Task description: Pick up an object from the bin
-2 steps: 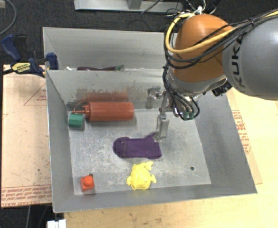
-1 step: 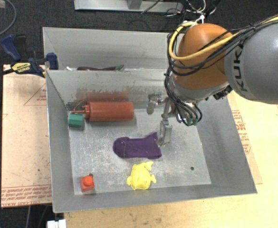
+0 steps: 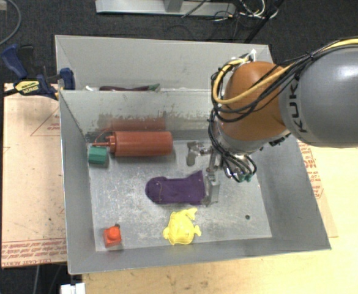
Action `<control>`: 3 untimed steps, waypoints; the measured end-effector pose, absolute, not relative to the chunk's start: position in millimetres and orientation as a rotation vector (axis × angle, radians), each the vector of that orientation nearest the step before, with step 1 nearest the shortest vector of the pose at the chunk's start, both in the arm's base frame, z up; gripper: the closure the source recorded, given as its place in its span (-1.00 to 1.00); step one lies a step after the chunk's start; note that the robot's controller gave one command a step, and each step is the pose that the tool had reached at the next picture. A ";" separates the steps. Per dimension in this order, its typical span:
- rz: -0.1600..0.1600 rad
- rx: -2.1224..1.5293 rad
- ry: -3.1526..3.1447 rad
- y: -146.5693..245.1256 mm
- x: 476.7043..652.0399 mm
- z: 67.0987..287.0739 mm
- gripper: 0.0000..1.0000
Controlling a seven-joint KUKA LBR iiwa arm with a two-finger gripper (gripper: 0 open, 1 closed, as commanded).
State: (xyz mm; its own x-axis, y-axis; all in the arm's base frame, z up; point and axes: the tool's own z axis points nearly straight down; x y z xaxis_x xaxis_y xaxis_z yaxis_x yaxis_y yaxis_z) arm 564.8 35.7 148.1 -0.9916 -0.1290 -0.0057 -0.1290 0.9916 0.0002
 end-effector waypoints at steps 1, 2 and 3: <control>0.004 -0.327 3.114 37.6 539.6 80.6 -1.00; 0.003 -0.366 3.111 59.9 547.8 72.0 1.00; 0.003 -0.365 3.112 59.9 547.8 72.0 1.00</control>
Offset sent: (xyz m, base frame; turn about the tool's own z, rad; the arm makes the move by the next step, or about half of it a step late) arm -0.0185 0.0233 -0.0781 -0.1049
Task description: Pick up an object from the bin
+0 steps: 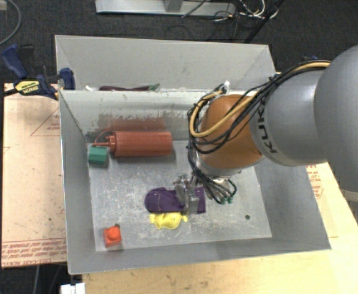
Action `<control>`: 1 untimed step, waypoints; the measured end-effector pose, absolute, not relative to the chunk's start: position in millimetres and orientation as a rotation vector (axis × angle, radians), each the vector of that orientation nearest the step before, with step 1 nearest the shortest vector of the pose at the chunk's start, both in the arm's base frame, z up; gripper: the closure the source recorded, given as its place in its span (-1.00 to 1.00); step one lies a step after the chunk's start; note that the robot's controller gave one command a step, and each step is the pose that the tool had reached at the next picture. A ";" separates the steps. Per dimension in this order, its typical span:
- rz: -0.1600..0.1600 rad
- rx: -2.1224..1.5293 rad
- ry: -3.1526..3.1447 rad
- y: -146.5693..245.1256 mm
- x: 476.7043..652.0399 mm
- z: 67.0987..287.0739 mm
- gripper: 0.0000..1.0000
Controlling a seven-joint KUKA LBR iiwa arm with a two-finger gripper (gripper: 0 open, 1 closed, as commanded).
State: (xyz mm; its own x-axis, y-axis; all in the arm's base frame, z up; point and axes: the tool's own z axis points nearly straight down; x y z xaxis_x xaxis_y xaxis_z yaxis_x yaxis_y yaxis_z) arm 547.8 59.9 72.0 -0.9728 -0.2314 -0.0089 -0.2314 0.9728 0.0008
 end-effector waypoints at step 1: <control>0.003 -0.453 3.107 57.7 552.4 105.5 1.00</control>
Offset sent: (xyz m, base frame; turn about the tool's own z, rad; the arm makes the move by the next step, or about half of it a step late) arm -0.0070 -0.0130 -0.0020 -0.0014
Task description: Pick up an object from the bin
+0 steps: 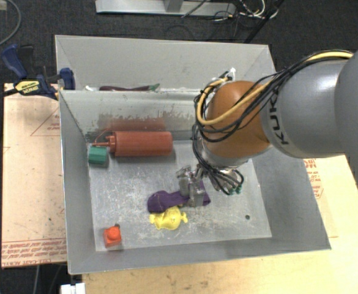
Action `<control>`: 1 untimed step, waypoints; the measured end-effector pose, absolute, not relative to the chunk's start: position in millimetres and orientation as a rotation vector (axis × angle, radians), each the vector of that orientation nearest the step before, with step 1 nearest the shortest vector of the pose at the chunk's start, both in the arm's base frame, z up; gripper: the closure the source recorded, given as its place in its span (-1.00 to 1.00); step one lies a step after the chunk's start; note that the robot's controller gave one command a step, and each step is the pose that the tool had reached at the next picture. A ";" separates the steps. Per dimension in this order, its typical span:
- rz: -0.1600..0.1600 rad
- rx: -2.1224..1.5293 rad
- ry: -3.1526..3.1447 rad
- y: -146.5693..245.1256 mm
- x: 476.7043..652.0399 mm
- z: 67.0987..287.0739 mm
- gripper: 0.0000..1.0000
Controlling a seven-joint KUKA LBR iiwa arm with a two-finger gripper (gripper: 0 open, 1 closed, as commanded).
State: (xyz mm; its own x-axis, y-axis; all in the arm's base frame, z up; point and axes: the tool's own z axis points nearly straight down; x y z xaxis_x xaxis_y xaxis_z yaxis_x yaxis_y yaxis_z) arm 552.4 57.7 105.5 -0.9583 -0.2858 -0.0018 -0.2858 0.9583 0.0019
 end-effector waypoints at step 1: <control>0.002 -0.462 3.088 53.9 554.2 127.2 1.00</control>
Offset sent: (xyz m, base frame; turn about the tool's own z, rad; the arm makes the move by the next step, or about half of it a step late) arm 0.0082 -0.0155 0.0935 0.0337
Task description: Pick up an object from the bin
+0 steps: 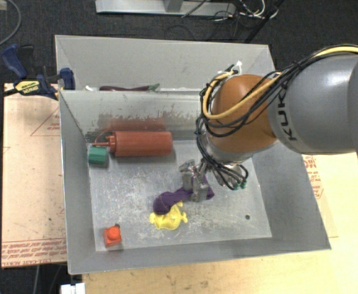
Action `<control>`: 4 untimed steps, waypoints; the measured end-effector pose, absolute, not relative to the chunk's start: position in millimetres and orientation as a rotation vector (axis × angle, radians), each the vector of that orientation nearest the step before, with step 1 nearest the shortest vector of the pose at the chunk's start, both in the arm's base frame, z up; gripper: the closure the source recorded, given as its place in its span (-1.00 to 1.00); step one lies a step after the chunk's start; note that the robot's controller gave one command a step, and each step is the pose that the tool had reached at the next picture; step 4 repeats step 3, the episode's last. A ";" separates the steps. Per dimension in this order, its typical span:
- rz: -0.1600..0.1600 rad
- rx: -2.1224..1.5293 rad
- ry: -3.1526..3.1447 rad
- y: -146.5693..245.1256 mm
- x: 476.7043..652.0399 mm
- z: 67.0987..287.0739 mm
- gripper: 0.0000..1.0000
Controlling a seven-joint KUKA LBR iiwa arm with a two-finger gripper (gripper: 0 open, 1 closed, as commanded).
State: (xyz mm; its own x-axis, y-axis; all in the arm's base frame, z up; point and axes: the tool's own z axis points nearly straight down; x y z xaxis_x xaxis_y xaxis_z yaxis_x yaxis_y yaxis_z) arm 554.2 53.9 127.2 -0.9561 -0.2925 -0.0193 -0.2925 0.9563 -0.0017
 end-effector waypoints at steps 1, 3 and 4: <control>0.005 -0.399 3.111 42.7 561.4 199.1 1.00; 0.006 -0.423 3.115 44.8 556.9 242.5 1.00; 0.006 -0.423 3.115 44.8 556.9 242.5 1.00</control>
Offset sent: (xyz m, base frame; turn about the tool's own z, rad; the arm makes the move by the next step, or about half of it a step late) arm 0.0000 0.0000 0.0000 0.0000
